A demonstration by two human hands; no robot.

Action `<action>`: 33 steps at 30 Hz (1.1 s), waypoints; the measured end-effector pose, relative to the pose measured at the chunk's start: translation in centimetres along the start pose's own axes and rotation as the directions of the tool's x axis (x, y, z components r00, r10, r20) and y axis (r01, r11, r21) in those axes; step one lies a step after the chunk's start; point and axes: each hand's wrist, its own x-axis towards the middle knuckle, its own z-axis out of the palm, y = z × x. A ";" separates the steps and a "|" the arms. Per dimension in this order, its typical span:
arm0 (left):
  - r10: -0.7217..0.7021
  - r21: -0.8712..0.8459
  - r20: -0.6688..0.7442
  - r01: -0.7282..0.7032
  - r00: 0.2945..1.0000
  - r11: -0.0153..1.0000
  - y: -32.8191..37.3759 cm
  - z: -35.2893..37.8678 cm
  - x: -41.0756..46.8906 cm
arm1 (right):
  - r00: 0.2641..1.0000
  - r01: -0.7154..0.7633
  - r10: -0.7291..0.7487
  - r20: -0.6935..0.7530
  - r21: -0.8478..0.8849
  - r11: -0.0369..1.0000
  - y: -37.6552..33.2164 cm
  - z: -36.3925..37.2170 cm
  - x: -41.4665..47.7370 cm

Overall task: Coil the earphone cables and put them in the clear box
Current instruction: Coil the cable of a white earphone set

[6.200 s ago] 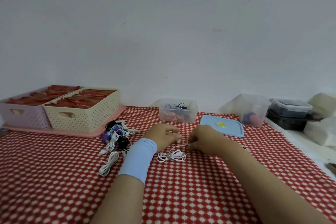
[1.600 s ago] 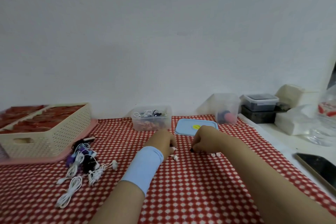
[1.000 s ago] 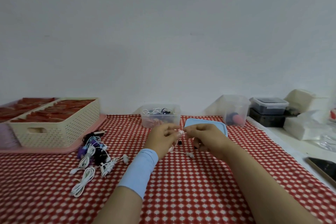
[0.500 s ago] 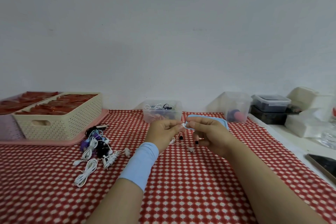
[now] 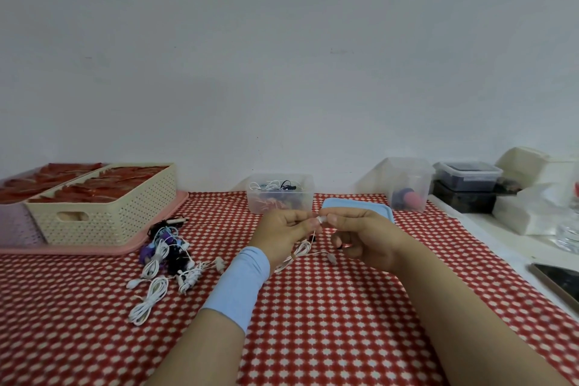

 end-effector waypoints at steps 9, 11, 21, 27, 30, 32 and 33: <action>0.017 0.225 -0.020 -0.012 1.000 0.974 0.0 -0.1 0.3 | 0.956 0.008 -0.107 -0.274 -0.338 0.941 -1.1 -2.2 -0.8; 0.016 0.344 -0.003 -0.014 1.000 0.939 -0.2 -0.1 0.3 | 0.932 -0.050 -0.172 -0.318 -0.585 0.809 -0.8 -3.2 -0.8; 0.022 0.536 0.063 -0.053 0.998 0.843 -0.6 0.9 0.2 | 0.907 -0.145 -0.263 -0.329 -0.829 0.540 -1.2 -5.7 -0.5; 0.014 0.529 0.063 -0.045 0.998 0.847 -0.7 1.3 0.1 | 0.939 -0.279 -0.076 -0.335 -0.874 0.399 -1.8 -6.4 -1.7; 0.005 0.526 0.062 -0.037 0.998 0.849 -0.6 1.4 0.1 | 0.926 -0.367 0.051 -0.374 -0.862 0.349 -2.2 -6.0 -2.0; 0.002 0.518 0.058 -0.031 0.998 0.855 -0.7 1.4 0.1 | 0.916 -0.397 0.078 -0.393 -0.867 0.302 -2.1 -5.7 -1.8; 0.000 0.510 0.056 -0.028 0.998 0.860 -0.7 1.4 0.1 | 0.914 -0.402 0.062 -0.401 -0.872 0.280 -2.0 -5.6 -1.7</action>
